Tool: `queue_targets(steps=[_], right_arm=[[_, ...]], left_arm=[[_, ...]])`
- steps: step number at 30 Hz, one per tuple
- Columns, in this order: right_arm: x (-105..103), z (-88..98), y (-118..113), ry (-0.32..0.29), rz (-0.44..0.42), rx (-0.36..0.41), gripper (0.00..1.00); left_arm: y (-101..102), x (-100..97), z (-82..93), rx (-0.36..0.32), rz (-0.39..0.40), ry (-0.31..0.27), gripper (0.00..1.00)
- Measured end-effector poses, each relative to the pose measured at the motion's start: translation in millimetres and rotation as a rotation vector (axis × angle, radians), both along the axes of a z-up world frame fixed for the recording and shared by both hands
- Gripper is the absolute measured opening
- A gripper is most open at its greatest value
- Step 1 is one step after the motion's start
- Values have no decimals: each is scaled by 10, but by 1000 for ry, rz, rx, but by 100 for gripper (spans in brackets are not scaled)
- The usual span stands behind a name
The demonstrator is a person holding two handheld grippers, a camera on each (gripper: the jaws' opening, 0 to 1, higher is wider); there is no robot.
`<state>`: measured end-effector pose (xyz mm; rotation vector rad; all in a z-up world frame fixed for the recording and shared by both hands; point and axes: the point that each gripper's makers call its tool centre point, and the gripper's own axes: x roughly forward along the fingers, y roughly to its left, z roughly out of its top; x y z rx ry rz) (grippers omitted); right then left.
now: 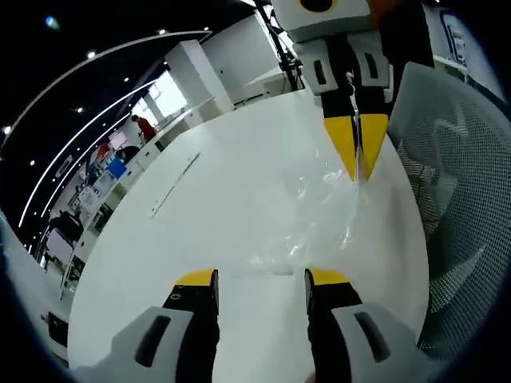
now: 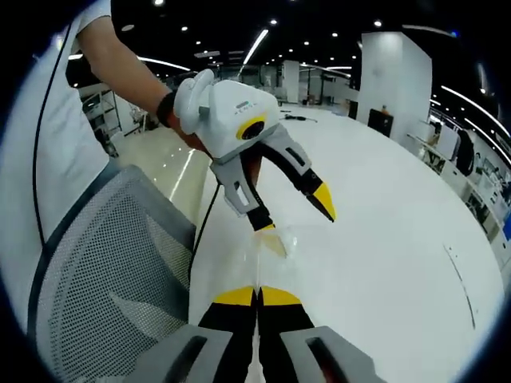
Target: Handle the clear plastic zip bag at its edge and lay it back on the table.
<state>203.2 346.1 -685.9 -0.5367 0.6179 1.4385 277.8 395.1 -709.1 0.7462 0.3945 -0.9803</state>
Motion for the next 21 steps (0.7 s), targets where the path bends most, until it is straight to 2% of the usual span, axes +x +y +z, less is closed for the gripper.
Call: queue_targets(steps=[7, 9, 12, 21], right_arm=[[14, -17, -21, 11, 2, 4, 0], [24, -20, -27, 11, -3, 6, 0], [21, -21, -35, 16, -10, 4, 0], [108, -51, -151, -8, -83, 6, 0]], left_arm=[[-31, -34, -32, 26, -55, -11, 21], [-18, -41, -52, 30, -54, -2, 12], [12, -51, -73, 40, -48, 1, 5], [-10, -96, -73, 54, -58, 11, 0]])
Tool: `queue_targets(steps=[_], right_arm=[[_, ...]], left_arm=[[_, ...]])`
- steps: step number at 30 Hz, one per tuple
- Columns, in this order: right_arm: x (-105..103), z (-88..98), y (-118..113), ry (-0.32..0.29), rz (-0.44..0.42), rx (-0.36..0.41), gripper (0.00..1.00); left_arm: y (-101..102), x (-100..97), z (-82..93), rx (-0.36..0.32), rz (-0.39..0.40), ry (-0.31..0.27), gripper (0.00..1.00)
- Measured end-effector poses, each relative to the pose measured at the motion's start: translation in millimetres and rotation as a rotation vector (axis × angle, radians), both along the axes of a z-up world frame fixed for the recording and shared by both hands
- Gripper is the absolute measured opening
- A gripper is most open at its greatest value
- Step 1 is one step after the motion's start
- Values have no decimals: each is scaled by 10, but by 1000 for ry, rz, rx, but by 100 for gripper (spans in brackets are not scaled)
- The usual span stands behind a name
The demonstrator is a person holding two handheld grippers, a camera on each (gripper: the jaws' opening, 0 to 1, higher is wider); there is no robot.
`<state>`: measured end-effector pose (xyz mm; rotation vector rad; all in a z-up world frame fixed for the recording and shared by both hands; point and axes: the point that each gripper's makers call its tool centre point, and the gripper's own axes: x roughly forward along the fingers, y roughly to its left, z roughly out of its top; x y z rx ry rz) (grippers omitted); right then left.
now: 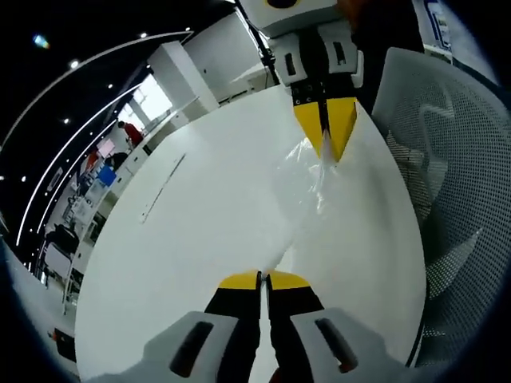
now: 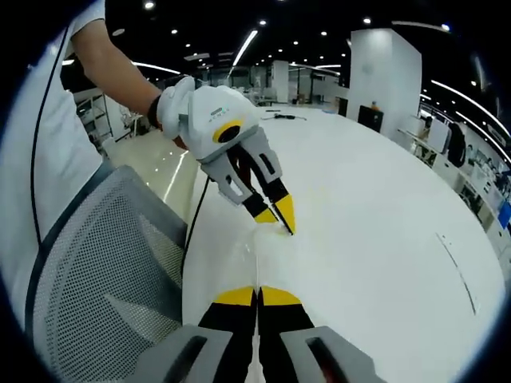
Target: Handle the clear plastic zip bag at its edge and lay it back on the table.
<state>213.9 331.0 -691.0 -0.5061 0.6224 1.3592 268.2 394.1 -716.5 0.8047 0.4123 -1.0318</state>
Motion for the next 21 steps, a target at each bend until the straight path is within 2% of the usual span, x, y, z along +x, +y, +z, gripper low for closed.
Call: queue_targets(steps=[9, 16, 21], right_arm=[[136, -45, -97, -30, -86, -2, 0], [199, -85, -132, -43, -112, -17, 0], [268, -169, -154, -75, -130, -52, 0]], left_arm=[[-16, -27, 34, -7, 3, 8, 0], [-11, -77, 49, -15, 12, 19, 0], [-6, -121, 95, -23, 27, 19, 0]])
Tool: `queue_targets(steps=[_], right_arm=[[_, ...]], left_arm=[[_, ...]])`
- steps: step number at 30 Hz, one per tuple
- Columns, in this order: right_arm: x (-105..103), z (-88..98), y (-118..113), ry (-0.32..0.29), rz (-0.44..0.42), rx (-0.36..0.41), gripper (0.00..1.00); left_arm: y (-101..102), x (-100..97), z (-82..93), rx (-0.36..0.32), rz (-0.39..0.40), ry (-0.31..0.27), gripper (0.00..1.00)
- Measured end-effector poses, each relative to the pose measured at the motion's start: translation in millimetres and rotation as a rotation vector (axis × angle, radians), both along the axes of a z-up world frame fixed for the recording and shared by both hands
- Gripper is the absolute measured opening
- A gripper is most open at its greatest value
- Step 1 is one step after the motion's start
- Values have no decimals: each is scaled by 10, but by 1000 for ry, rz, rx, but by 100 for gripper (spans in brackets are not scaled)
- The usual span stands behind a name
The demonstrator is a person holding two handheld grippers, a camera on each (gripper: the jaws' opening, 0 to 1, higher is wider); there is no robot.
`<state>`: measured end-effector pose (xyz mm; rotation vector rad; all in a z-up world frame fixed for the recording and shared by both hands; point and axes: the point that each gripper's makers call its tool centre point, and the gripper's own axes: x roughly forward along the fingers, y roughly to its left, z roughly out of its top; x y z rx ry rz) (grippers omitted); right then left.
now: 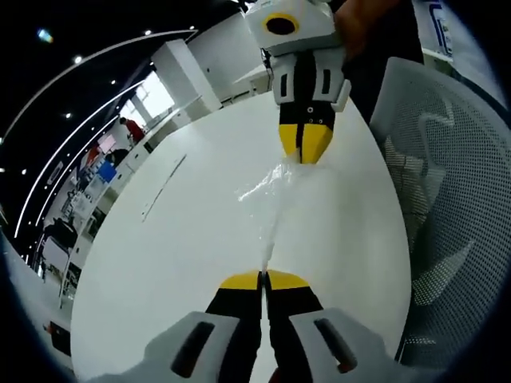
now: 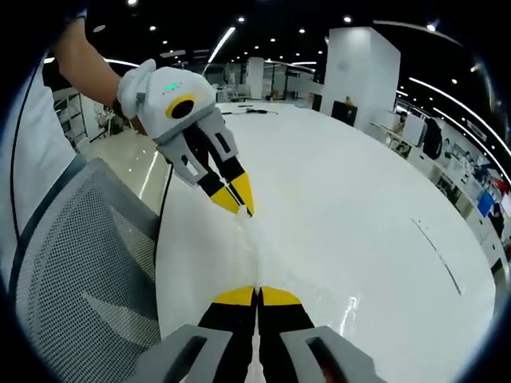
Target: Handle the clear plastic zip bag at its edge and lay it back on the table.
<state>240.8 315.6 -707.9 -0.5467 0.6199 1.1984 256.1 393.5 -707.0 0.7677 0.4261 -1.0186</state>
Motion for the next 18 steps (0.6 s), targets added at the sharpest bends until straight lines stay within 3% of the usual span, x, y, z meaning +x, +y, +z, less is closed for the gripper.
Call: queue_targets(steps=[6, 8, 12, 18], right_arm=[[89, -50, -21, -34, -52, -18, 0], [141, -13, -42, -59, -70, -32, 9], [187, 263, 12, -140, -74, 0, 12], [172, 530, 159, -250, 6, -21, 16]], left_arm=[[1, 13, 71, 10, 38, -12, 0], [-5, 5, 83, 23, 45, -11, 0], [0, -12, 87, 35, 50, -9, 0], [38, -48, 53, 56, 50, -2, 0]])
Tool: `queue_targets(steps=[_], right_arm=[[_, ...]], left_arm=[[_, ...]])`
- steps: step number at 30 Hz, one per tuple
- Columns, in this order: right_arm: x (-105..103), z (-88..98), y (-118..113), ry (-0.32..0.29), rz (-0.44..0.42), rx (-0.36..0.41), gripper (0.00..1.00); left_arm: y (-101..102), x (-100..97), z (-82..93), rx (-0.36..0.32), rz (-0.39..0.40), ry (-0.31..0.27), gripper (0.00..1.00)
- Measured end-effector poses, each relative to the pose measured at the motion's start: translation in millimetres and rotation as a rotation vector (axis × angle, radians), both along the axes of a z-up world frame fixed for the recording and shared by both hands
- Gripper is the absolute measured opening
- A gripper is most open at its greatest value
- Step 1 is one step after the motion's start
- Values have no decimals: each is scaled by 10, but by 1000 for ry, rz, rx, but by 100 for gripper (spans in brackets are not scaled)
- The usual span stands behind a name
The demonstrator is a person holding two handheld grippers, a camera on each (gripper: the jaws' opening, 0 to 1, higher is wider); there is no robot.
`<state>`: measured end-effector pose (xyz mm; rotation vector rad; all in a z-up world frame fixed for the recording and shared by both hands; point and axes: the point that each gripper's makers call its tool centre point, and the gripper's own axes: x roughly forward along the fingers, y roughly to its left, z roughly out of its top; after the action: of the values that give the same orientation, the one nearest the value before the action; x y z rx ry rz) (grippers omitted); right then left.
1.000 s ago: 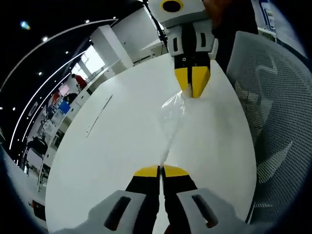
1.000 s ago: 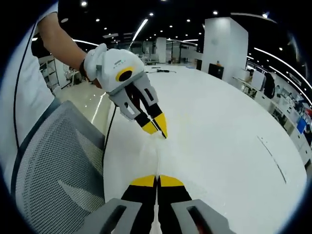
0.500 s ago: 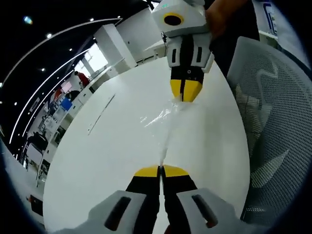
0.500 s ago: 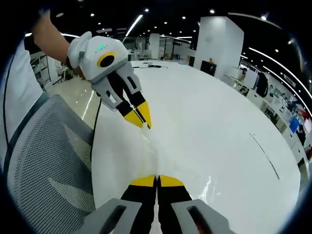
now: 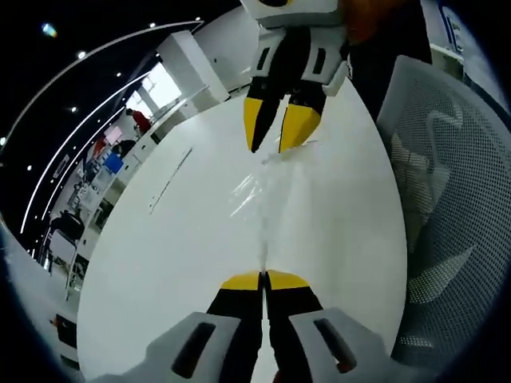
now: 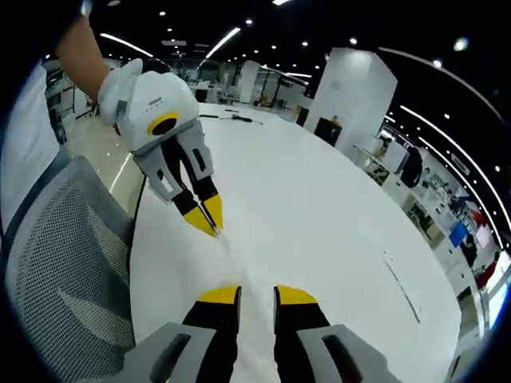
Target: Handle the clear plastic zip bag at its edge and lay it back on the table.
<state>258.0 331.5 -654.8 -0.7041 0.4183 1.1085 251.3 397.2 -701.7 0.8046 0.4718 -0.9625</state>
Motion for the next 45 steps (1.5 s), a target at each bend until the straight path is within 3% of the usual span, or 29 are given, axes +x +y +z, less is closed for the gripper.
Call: queue_targets(steps=[3, 7, 13, 21, 24, 28, 45], right_arm=[[6, 106, 68, -19, 20, -8, 23], [-30, 112, 236, -17, 71, -6, 22], [-187, 13, 440, -54, 183, -104, 25], [-293, -97, 631, -53, 241, -143, 18], [-278, -128, 663, -86, 261, -179, 14], [-292, -197, 695, -81, 282, -194, 5], [-295, -299, 717, -77, 295, -235, 0]], left_arm=[[11, -32, -29, 18, -6, 2, 0], [16, -36, -34, 23, -2, 2, 0], [12, -33, -16, 27, -5, -4, 0], [8, -35, 5, 29, -6, -5, 0], [1, -49, 5, 33, -13, -5, 0], [8, -61, 7, 36, -13, -4, 0], [34, -62, 8, 46, -12, -2, 0]])
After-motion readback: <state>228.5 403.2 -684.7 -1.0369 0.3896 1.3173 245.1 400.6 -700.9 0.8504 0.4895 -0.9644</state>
